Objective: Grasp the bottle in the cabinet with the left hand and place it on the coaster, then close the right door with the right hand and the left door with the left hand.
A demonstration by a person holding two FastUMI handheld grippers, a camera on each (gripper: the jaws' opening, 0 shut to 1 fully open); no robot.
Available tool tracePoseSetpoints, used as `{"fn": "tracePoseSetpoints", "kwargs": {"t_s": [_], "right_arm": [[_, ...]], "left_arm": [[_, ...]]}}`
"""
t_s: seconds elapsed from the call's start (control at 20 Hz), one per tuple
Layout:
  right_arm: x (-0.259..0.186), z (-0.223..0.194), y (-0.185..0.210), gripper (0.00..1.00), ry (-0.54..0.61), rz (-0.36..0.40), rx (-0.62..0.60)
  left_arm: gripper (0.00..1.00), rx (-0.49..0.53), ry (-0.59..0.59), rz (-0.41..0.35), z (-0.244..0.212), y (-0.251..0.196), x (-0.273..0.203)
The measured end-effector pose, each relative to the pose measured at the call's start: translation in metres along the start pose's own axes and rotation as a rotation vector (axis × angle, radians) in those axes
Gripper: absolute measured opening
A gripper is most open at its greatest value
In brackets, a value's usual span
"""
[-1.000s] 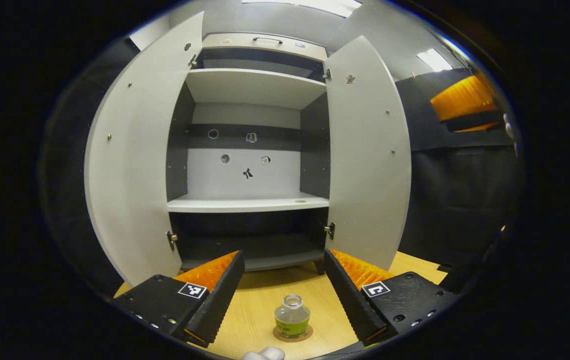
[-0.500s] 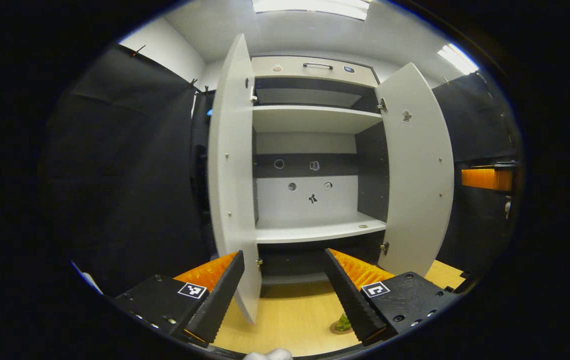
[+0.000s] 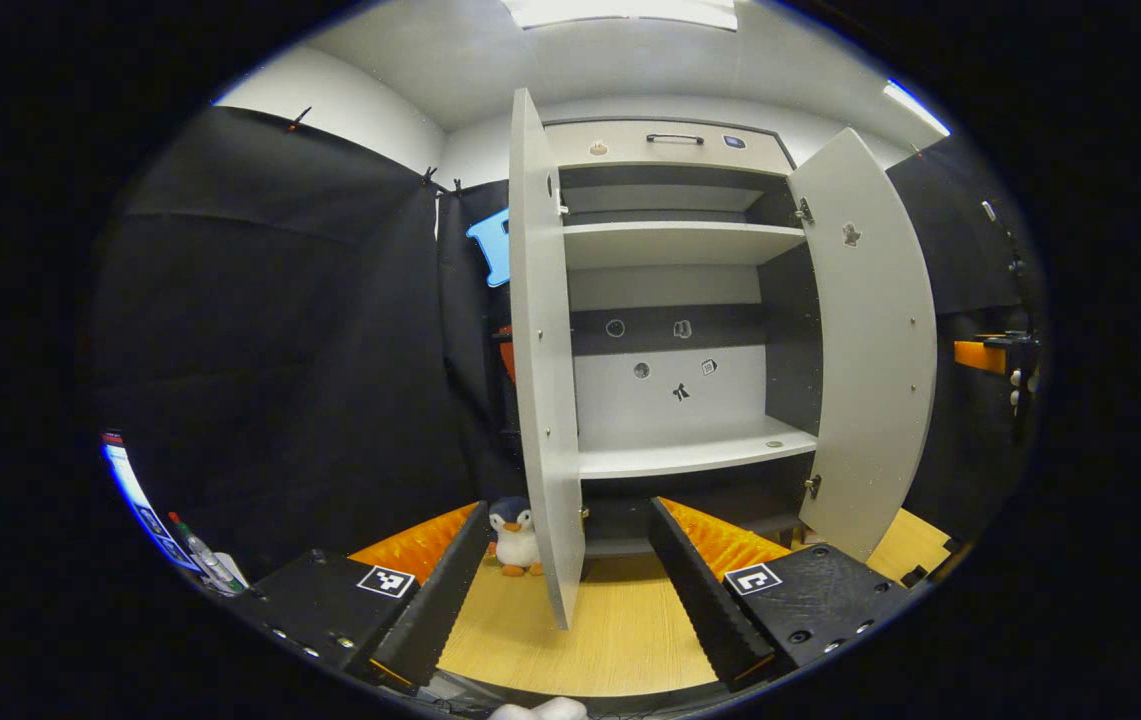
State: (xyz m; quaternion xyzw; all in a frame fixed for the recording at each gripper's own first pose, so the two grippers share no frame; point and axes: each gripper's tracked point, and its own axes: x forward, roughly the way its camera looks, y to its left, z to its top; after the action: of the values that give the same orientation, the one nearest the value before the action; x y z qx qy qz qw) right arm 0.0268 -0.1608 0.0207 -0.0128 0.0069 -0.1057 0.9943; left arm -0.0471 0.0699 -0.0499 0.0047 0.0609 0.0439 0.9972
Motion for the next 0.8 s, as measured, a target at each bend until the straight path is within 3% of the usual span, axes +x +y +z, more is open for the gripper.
{"fn": "tracePoseSetpoints", "kwargs": {"t_s": [0.25,0.5,0.8], "right_arm": [[0.043,0.009,-0.027,0.83,-0.005,-0.012,0.02],[0.073,0.009,0.0,0.83,0.012,0.099,0.016],[0.074,0.014,0.01,0.8,0.022,0.126,-0.044]], "left_arm": [[0.97,-0.032,-0.002,-0.036,0.015,-0.032,0.012],[0.96,-0.019,-0.012,-0.018,0.024,-0.044,0.016],[0.96,-0.041,0.0,0.003,0.016,-0.044,0.016]]}}
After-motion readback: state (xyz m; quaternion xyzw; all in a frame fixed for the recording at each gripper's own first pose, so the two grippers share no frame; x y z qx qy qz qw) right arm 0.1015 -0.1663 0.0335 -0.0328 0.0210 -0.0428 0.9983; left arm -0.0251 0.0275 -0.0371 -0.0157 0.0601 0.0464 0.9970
